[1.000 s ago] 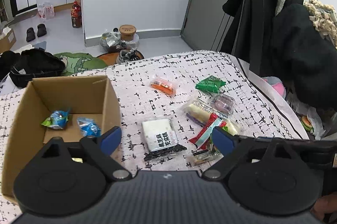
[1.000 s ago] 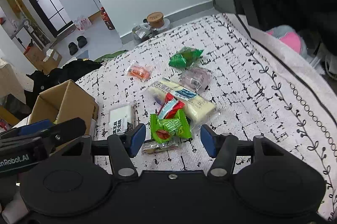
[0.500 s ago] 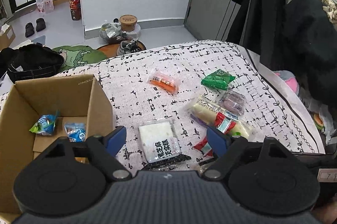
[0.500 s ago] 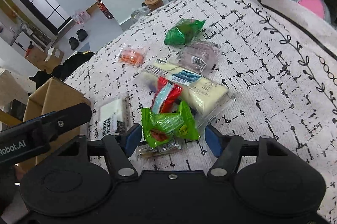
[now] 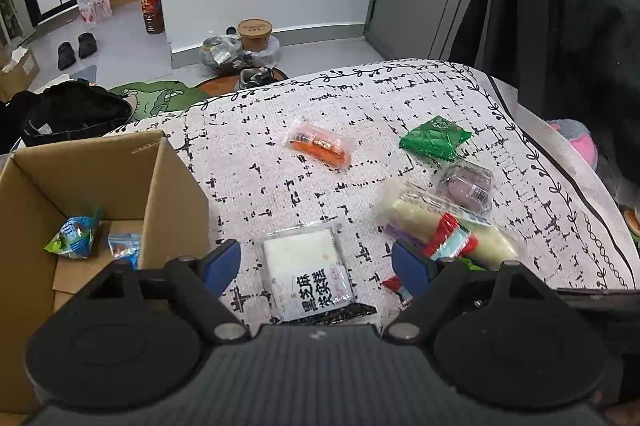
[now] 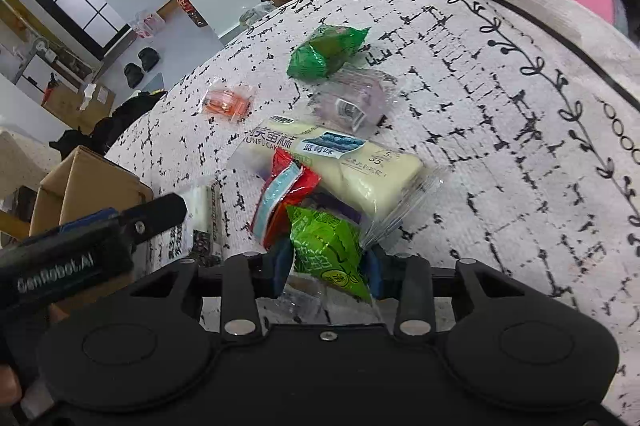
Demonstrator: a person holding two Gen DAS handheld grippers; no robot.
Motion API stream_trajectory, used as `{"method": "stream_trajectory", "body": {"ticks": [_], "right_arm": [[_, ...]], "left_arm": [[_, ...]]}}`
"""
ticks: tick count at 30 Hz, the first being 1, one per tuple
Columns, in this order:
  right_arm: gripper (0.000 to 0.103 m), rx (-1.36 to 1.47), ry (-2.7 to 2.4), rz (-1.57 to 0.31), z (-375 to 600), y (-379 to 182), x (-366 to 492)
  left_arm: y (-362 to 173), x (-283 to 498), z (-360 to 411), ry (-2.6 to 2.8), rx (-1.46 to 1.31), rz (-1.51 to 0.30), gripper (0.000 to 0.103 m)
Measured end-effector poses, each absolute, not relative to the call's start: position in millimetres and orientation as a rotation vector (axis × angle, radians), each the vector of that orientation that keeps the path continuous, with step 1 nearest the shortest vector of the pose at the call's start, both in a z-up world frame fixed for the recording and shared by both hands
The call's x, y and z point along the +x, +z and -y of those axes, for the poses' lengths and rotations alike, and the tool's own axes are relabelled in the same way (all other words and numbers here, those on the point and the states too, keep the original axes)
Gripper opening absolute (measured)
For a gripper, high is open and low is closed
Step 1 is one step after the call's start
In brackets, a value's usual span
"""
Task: Organize snacks
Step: 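Grasp the white black-lettered packet with the left tool while the right tool holds the green packet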
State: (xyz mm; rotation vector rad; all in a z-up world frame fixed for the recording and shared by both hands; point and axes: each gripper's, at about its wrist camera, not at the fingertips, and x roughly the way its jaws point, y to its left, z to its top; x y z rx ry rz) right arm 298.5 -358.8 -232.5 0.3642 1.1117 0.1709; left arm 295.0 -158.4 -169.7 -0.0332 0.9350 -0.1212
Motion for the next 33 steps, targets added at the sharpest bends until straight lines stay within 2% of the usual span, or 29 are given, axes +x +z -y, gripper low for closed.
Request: {"method": "stream_trajectory", "body": {"ticks": [6,17,19,23,24,33], "right_arm": [[0.027,0.366,0.179,-1.114,366.3,-228.7,290.1],[0.027,0.366,0.185,-1.109,374.1,-221.3,282.5],[0.027,0.364,0.183,-1.105,375.1,-219.5,281.3],[0.027,0.358,0.179,-1.101,374.8,-217.9,279.8],[0.027,0.358,0.178,-1.1,374.5,-217.6,279.7],[0.027,0.338,0.176,-1.08,366.3,-205.8,274.6]], "left_arm": [[-167.8,291.4,166.1,-0.152,-0.046,-0.917,0.082],[-200.0,304.2,171.0,-0.09,-0.029,-0.994,0.08],[-204.9,306.3,170.7,-0.076,-0.034,-1.008,0.076],[-216.4,309.4,162.6,-0.039,-0.071,-1.061,0.053],[-217.5,308.6,160.8,-0.032,-0.078,-1.061,0.05],[-207.0,294.8,159.9,-0.082,-0.091,-1.039,0.045]]}}
